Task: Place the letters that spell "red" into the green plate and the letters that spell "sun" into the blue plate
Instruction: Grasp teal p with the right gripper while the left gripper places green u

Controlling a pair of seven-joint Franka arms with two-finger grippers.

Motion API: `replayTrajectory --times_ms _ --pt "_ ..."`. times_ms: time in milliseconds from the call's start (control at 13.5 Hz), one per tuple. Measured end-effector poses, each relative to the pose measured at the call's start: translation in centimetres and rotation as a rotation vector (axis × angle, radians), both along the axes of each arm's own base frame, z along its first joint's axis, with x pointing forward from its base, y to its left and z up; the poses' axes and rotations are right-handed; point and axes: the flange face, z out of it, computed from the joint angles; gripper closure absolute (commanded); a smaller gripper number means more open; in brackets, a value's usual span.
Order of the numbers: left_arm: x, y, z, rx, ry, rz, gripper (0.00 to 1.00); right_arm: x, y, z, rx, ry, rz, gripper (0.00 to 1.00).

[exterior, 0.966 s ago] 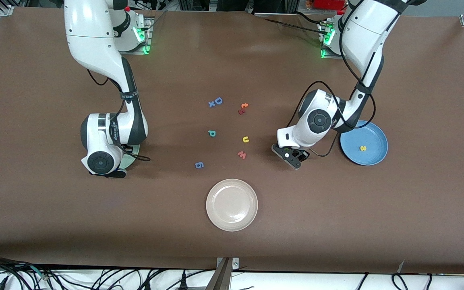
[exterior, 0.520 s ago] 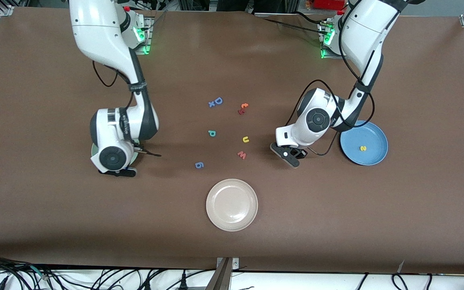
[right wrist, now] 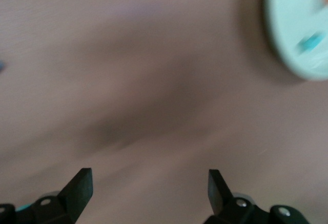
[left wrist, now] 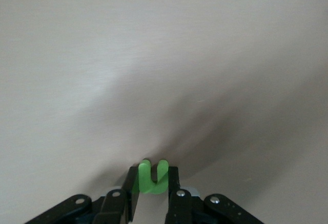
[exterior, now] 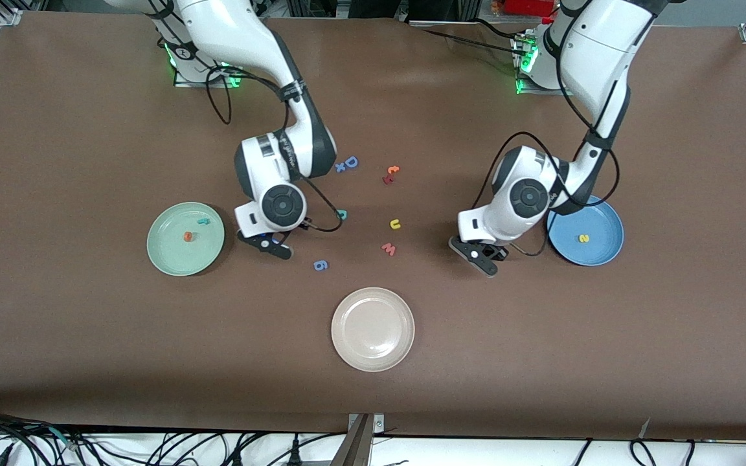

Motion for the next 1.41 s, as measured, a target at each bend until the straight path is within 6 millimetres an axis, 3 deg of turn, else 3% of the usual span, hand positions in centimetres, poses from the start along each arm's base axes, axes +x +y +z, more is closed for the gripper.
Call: replayTrajectory --times_ms 149,446,595,818,1041,1264,1338,1412 --pt "1.5 3.7 1.8 0.007 0.002 0.006 1.00 -0.2 1.9 0.2 0.087 -0.032 -0.106 0.17" --pt "3.5 13.6 5.6 0.020 0.015 0.011 1.00 -1.2 4.5 -0.7 0.121 -0.088 -0.303 0.18" --pt "3.9 18.4 6.1 0.021 0.018 -0.006 1.00 -2.3 6.1 -1.7 0.113 -0.118 -0.361 0.18" --pt "3.2 24.2 5.2 0.020 0.047 -0.004 0.99 -4.4 7.9 -3.7 0.102 -0.162 -0.383 0.19" --pt "1.4 27.6 3.8 -0.007 0.142 0.060 0.97 -5.4 7.9 -5.3 0.095 -0.193 -0.383 0.34" --pt "0.2 28.3 2.5 -0.063 0.197 0.138 0.94 -5.2 7.9 -5.1 0.102 -0.203 -0.386 0.56" --pt "0.0 28.3 2.3 -0.064 0.204 0.149 0.92 -5.2 7.9 -5.1 0.104 -0.206 -0.387 0.73" --pt "-0.1 28.3 2.0 -0.065 0.210 0.155 0.86 -5.2 7.9 -5.1 0.104 -0.207 -0.387 0.84"
